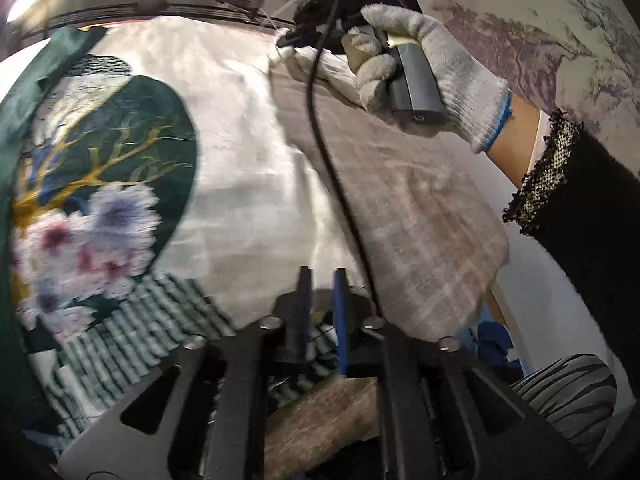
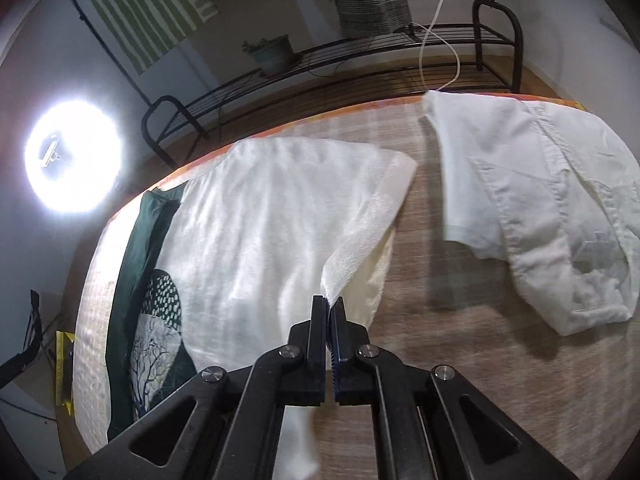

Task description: Fold small clothes

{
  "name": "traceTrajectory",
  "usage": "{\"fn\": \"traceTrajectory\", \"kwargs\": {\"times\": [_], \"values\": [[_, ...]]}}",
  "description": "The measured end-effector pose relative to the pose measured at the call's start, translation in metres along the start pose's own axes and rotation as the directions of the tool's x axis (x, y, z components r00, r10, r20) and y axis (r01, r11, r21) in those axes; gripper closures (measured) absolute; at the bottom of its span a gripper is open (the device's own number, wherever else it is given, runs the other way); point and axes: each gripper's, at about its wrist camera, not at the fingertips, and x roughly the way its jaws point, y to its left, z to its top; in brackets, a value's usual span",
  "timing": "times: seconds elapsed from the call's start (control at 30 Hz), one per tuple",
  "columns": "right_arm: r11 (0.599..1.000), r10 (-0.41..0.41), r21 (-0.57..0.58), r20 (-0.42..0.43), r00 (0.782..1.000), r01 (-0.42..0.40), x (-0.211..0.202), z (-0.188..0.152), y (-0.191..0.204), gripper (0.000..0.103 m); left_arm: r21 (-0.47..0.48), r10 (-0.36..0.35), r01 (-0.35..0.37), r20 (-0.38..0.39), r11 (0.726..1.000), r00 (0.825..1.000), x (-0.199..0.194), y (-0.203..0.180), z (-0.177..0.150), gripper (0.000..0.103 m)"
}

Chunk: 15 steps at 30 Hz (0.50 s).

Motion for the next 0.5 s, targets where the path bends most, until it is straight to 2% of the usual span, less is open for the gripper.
{"fn": "traceTrajectory", "kwargs": {"times": [0.1,0.27,0.4,0.5], "values": [[1.0,0.005,0.011,0.006,1.0,-0.005,-0.005,0.001,-0.013,0.103,0.009,-0.005,0.005,0.004,1.0,1.0,0.007,-0.01,0.005,0.068],[1.0,0.012,0.025,0.019,1.0,-0.012,-0.012,0.003,-0.032,0.103,0.035,0.034,-0.033,-0.035,0.999,0.999,0.028,-0.021,0.011,0.068],[0.999,0.027,0.039,0.021,0.999,-0.028,-0.016,0.003,-0.046,0.103,0.095,0.075,-0.069,-0.06,0.993,0.995,0.037,-0.032,0.004,0.068],[0.999,0.026,0.04,0.013,1.0,-0.026,-0.013,0.002,-0.051,0.096,0.128,0.095,-0.086,-0.068,0.988,0.993,0.039,-0.037,-0.001,0.068]]}}
